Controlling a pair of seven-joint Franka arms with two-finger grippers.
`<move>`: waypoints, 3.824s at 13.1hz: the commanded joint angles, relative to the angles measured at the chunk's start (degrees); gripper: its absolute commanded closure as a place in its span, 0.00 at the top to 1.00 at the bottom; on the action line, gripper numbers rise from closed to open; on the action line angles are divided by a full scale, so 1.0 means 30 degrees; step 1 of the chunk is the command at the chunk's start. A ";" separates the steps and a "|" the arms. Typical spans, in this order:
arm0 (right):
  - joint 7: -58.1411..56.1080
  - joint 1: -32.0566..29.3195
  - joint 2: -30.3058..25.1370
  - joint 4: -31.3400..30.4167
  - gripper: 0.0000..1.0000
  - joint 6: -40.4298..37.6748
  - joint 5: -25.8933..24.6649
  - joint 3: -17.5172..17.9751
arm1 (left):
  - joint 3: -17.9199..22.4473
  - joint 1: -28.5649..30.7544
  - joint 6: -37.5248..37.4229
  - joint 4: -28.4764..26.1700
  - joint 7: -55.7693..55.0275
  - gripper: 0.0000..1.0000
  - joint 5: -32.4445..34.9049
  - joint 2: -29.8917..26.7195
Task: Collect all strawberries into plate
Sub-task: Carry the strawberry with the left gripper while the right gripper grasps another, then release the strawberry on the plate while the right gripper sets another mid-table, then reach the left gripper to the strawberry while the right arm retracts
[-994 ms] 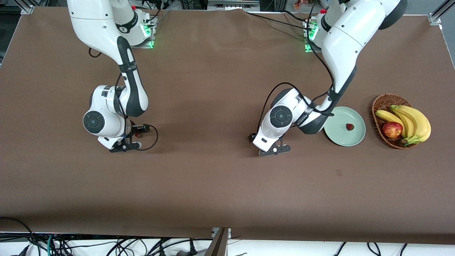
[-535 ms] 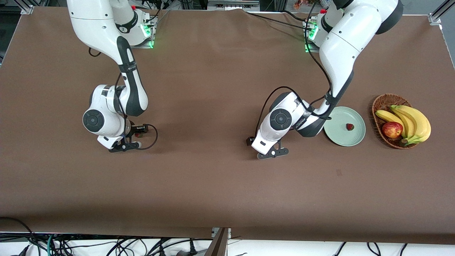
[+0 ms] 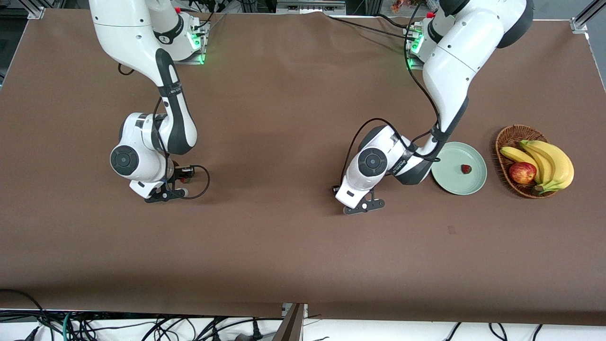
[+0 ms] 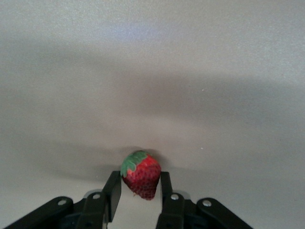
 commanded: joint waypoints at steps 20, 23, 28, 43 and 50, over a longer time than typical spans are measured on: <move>2.0502 0.4689 0.2624 1.0448 0.28 -0.1458 0.1126 0.4415 | 0.5751 0.3392 -0.5541 -0.8537 1.5168 0.19 -0.5405 -1.1802; 2.5016 0.4834 0.4118 1.0833 0.29 0.4803 0.1097 0.7140 | 0.7891 0.3421 -0.1478 -1.2517 1.8423 0.20 -0.5788 -1.2742; 3.0091 0.7029 0.6900 1.2148 0.43 1.0818 0.1038 0.7530 | 0.8220 0.3422 0.3072 -1.5370 1.8960 0.23 -0.5817 -1.1635; 2.0124 0.2580 -0.0467 1.1660 0.99 -0.6761 0.0218 0.4784 | 0.3925 0.3392 0.2375 -1.4291 1.2209 1.00 -0.5817 -1.3623; 1.1594 -0.2027 -0.8902 0.4283 0.99 -1.0086 -0.3729 0.5960 | -0.1126 0.2080 0.2404 -1.0454 0.4581 1.00 -0.5205 -0.9091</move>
